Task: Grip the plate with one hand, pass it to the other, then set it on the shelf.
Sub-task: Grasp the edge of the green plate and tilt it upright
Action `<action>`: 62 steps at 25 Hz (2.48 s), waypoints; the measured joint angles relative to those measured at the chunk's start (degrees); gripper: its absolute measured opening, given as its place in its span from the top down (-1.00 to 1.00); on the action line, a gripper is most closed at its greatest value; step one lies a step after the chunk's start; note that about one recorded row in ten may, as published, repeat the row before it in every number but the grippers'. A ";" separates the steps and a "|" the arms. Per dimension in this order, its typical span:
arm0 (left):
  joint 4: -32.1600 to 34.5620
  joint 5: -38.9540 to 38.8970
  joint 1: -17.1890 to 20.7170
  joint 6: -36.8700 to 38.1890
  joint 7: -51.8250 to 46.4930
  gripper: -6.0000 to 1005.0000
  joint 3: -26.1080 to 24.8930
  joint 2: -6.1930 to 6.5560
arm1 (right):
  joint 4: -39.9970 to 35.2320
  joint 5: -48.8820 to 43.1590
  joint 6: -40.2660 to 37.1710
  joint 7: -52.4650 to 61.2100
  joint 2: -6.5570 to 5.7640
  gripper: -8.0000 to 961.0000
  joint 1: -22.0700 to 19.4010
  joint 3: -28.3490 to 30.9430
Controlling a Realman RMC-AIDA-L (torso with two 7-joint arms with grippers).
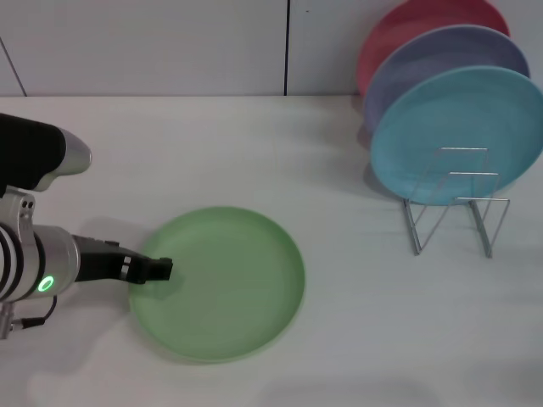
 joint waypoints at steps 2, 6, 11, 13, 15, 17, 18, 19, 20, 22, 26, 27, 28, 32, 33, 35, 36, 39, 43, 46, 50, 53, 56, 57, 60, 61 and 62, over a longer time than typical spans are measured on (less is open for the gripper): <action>0.60 0.02 -0.15 -0.19 -0.01 -0.68 0.01 0.01 | 0.01 -0.21 0.00 0.00 0.04 -0.55 -0.07 0.00; 1.43 0.01 -0.39 -0.67 -0.11 -0.68 0.10 0.05 | 0.04 -0.27 0.00 0.00 0.06 -0.54 -0.23 0.00; 1.67 0.23 -0.39 -0.74 -0.22 -0.68 0.19 0.01 | 0.23 -0.28 -0.20 0.00 0.07 -0.54 -0.44 -0.08; 1.97 0.40 -0.39 -0.67 -0.24 -0.68 0.20 -0.02 | 0.35 -0.28 -0.40 0.00 0.08 -0.54 -0.53 -0.09; 2.27 0.50 -0.38 -0.55 -0.24 -0.68 0.18 0.01 | 0.44 -0.28 -0.47 0.00 0.07 -0.54 -0.64 -0.09; 3.03 1.21 -0.54 -0.26 -0.24 -0.67 0.16 0.04 | 0.46 -0.28 -0.49 0.00 0.07 -0.54 -0.76 -0.09; 3.20 1.37 -0.61 -0.23 -0.24 -0.67 0.17 0.05 | 0.46 -0.29 -0.50 0.00 0.07 -0.54 -0.79 -0.09; 3.20 1.37 -0.61 -0.23 -0.24 -0.67 0.17 0.05 | 0.46 -0.32 -0.50 0.00 0.07 -0.54 -0.83 -0.09; 3.38 1.48 -0.70 -0.20 -0.24 -0.67 0.17 0.05 | 0.46 -0.36 -0.51 0.00 0.07 -0.54 -0.88 -0.09; 3.38 1.48 -0.70 -0.20 -0.24 -0.67 0.17 0.05 | 0.46 -0.44 -0.54 0.00 0.07 -0.54 -0.99 -0.09; 5.08 1.52 -1.49 -0.14 -0.24 -0.67 0.04 0.05 | 0.46 -1.13 -0.60 0.02 0.10 -0.54 -1.24 -0.09; 5.08 1.52 -1.49 -0.14 -0.24 -0.67 0.04 0.05 | 0.46 -1.24 -0.61 0.08 0.10 -0.54 -1.29 -0.09; 5.08 1.52 -1.49 -0.14 -0.24 -0.67 0.04 0.05 | 0.46 -1.29 -0.63 0.19 0.09 -0.54 -1.33 -0.09; 4.70 1.53 -1.72 -0.61 -0.38 -0.60 0.11 0.06 | 0.45 -1.35 -0.76 0.28 0.15 -0.54 -1.42 -0.09; 4.70 1.52 -1.92 -0.89 -0.39 -0.57 0.17 0.09 | 0.46 -1.41 -0.79 0.31 0.16 -0.54 -1.42 -0.09; 5.28 1.51 -2.53 -1.18 -0.40 -0.42 0.18 0.09 | 0.46 -1.50 -0.81 0.38 0.16 -0.54 -1.42 -0.09; 5.46 1.51 -2.66 -1.19 -0.40 -0.34 0.19 0.09 | 0.46 -1.57 -0.81 0.40 0.16 -0.54 -1.42 -0.09; 5.66 1.51 -2.75 -1.21 -0.42 -0.16 0.16 0.08 | 0.46 -1.69 -0.81 0.44 0.16 -0.54 -1.42 -0.09; 5.65 1.51 -2.75 -1.35 -0.42 -0.02 0.05 0.07 | 0.46 -1.69 -0.81 0.44 0.16 -0.54 -1.42 -0.09; 5.33 1.51 -2.75 -1.67 -0.41 0.09 0.01 0.06 | 0.46 -1.69 -0.81 0.44 0.16 -0.54 -1.42 -0.09; 4.98 1.57 -2.87 -2.50 -0.04 0.18 0.13 0.09 | 0.46 -1.69 -0.81 0.44 0.16 -0.54 -1.42 -0.09; 5.63 2.39 -3.75 -3.08 -0.15 0.31 0.36 0.08 | 0.46 -1.69 -0.85 0.44 0.16 -0.54 -1.42 -0.09; 5.82 3.17 -4.34 -3.87 -0.29 0.60 0.67 -0.04 | 0.46 -1.69 -1.23 0.44 0.16 -0.54 -1.42 -0.09; 5.50 3.30 -4.35 -4.00 -0.29 0.70 0.73 -0.06 | 0.45 -1.69 -1.41 0.44 0.16 -0.54 -1.43 -0.09; 4.09 3.40 -4.35 -4.30 -0.30 0.74 0.82 -0.06 | 0.45 -1.69 -1.85 0.46 0.16 -0.54 -1.49 -0.09; 3.52 3.40 -4.29 -4.34 -0.30 0.75 0.83 -0.06 | 0.45 -1.69 -2.03 0.48 0.16 -0.54 -1.50 -0.09; 3.22 3.40 -4.26 -4.35 -0.31 0.77 0.83 -0.06 | 0.45 -1.69 -2.18 0.49 0.16 -0.54 -1.52 -0.09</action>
